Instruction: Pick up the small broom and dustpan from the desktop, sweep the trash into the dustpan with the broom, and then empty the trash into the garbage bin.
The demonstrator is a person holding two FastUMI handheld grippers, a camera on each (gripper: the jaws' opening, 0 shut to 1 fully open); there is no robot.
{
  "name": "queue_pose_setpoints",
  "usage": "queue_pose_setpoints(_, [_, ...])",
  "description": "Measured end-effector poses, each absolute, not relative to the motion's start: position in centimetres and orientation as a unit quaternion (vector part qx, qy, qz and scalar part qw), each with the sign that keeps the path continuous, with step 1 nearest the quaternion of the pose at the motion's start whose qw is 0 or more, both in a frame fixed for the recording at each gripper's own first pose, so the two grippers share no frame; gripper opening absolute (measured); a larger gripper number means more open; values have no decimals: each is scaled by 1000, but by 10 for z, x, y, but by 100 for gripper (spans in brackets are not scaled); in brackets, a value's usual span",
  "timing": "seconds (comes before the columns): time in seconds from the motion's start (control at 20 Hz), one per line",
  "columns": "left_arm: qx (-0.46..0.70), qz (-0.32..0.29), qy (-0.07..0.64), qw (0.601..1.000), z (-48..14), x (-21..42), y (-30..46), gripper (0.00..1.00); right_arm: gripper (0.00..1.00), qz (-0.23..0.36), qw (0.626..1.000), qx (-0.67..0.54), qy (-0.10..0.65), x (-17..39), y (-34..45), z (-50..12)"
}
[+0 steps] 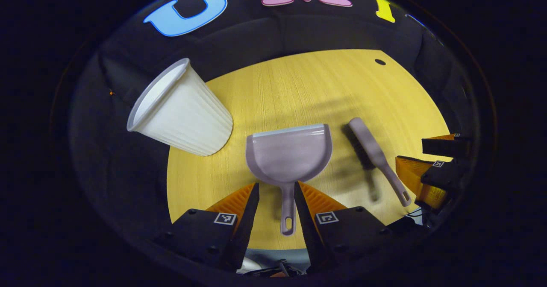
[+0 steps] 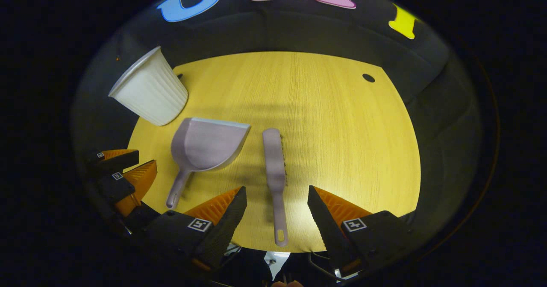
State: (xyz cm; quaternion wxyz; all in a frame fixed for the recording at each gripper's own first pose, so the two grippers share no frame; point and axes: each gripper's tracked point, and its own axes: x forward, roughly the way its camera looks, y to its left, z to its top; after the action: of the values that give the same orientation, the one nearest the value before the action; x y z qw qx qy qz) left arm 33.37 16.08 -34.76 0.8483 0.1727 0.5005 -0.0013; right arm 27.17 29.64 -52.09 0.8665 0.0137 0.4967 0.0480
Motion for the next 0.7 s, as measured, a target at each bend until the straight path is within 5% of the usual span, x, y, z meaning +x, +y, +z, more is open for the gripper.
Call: queue_pose_setpoints(0.7, [96, -56, 227, 968, -179, 255, 126, 51, 95, 36, 971, 2, 234, 207, 264, -324])
